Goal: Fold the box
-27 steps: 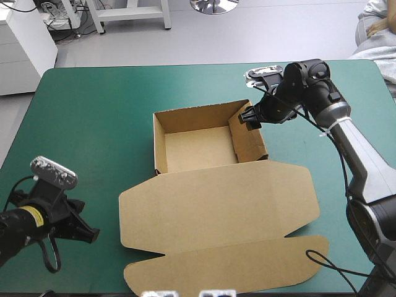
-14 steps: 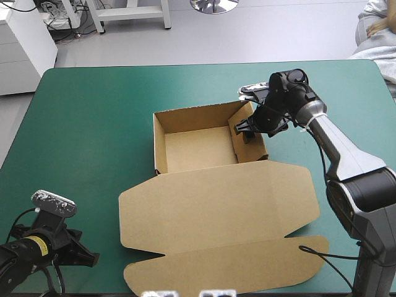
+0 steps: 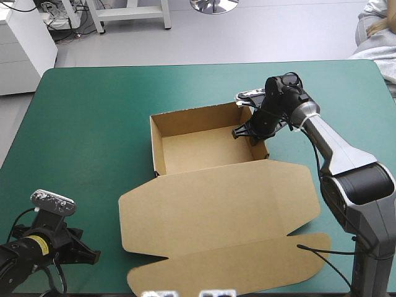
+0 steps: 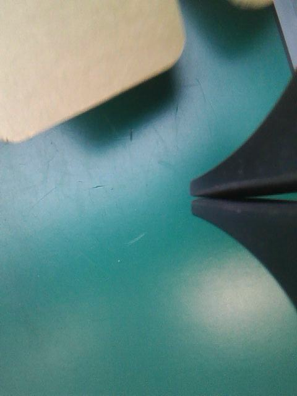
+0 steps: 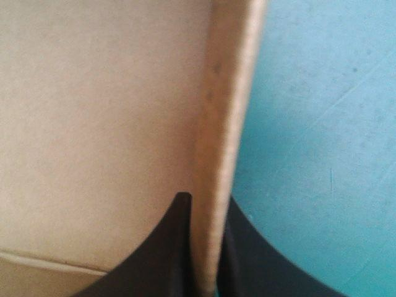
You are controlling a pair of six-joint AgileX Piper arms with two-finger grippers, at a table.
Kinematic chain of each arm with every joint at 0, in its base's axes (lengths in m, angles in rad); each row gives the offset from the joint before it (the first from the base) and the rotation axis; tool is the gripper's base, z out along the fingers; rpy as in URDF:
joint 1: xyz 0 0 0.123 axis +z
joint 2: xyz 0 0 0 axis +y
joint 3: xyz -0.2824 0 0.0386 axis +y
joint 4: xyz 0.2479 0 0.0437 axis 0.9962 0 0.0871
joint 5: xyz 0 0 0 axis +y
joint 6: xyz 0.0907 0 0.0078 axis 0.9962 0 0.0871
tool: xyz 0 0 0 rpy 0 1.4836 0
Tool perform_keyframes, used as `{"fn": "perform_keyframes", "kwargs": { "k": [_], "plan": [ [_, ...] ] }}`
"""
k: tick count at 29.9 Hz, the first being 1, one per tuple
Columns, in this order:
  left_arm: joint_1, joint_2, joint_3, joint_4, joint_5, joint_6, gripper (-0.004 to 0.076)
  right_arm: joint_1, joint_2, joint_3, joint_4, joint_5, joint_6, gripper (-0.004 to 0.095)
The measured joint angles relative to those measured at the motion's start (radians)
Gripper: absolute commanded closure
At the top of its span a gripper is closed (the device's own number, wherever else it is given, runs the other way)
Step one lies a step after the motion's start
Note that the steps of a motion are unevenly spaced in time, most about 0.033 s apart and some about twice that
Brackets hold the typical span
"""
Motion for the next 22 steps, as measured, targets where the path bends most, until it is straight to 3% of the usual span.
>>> {"fn": "perform_keyframes", "kwargs": {
  "k": [9,22],
  "plan": [
    [0.000,0.000,0.009,0.000,0.021,-0.052,0.0734,-0.022,0.002,-0.085,-0.070,0.008,-0.051,0.0927],
    [0.000,0.000,0.009,0.001,0.024,-0.084,0.0734,-0.261,0.002,-0.163,-0.113,0.011,-0.068,0.0927]
  ]
}}
